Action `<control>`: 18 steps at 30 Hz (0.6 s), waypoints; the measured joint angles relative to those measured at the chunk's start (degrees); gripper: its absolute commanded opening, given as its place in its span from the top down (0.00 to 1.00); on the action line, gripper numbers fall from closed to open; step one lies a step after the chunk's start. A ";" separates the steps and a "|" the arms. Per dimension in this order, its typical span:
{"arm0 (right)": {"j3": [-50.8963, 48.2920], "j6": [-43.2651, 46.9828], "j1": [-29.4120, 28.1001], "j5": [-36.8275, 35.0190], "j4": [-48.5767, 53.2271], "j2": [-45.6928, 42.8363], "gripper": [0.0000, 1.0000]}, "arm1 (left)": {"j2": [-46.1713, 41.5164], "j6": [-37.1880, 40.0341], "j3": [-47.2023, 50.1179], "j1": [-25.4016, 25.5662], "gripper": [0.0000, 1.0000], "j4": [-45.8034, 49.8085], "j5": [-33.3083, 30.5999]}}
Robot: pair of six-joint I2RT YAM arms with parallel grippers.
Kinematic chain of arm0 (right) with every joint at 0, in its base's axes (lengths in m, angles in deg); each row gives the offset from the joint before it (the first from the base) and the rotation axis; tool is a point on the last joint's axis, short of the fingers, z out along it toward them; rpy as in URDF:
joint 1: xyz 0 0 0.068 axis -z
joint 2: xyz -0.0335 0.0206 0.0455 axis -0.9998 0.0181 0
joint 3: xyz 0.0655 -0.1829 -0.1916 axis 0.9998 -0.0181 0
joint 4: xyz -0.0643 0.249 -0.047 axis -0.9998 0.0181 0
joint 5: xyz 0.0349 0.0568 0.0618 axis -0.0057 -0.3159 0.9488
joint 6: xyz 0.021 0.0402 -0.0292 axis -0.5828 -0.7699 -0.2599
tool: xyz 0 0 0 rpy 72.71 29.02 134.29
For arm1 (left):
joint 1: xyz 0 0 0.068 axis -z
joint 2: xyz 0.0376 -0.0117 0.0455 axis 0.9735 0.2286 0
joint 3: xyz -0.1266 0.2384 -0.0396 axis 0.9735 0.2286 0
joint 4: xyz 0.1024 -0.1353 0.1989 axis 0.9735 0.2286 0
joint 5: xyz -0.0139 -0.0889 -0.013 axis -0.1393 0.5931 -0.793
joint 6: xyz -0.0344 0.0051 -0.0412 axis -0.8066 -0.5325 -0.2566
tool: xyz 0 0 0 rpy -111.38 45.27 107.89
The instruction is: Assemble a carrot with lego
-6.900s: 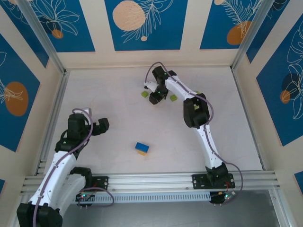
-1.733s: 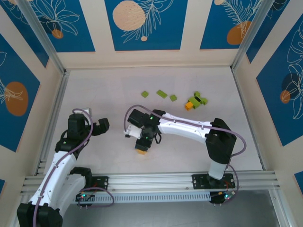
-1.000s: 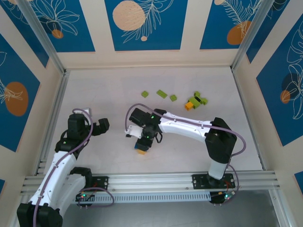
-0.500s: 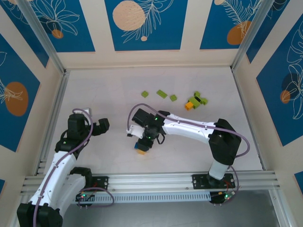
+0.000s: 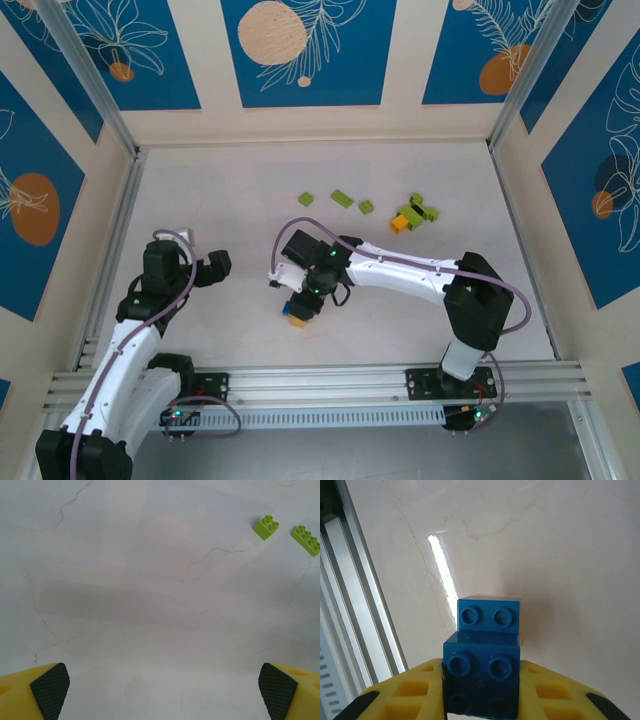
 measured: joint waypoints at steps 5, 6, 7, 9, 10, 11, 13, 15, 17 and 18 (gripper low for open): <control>0.44 -0.85 0.00 -0.37 0.39 -0.13 0.74 | 0.00 0.00 0.00 0.00 0.00 0.00 0.00; 0.63 -1.11 0.00 -0.42 0.48 -0.13 0.74 | 0.00 0.00 0.00 0.00 0.00 0.00 0.00; 0.68 -1.40 0.00 -0.42 0.57 -0.13 0.74 | 0.00 0.00 0.00 0.00 0.00 0.00 0.00; 0.72 -2.01 0.00 -0.28 0.57 -0.13 0.74 | 0.00 0.00 0.00 0.00 0.00 0.00 0.00; 0.72 -2.36 0.00 -0.22 0.55 -0.13 0.74 | 0.00 0.00 0.00 0.00 0.00 0.00 0.00; 0.70 -2.58 0.00 -0.04 0.52 -0.13 0.74 | 0.00 0.00 0.00 0.00 0.00 0.00 0.00; 0.70 -2.89 0.02 0.09 0.52 -0.07 0.74 | 0.00 0.00 0.00 0.00 0.00 0.00 0.00; 0.72 -3.21 0.09 0.35 0.52 0.28 0.74 | 0.00 0.00 0.00 0.00 0.00 0.00 0.02; 0.72 -3.41 0.11 0.35 0.72 0.48 0.74 | 0.00 0.00 0.00 0.00 0.00 0.00 0.00; 0.76 -3.43 0.07 0.17 0.81 0.52 0.74 | 0.00 0.00 0.00 0.00 0.00 0.00 0.00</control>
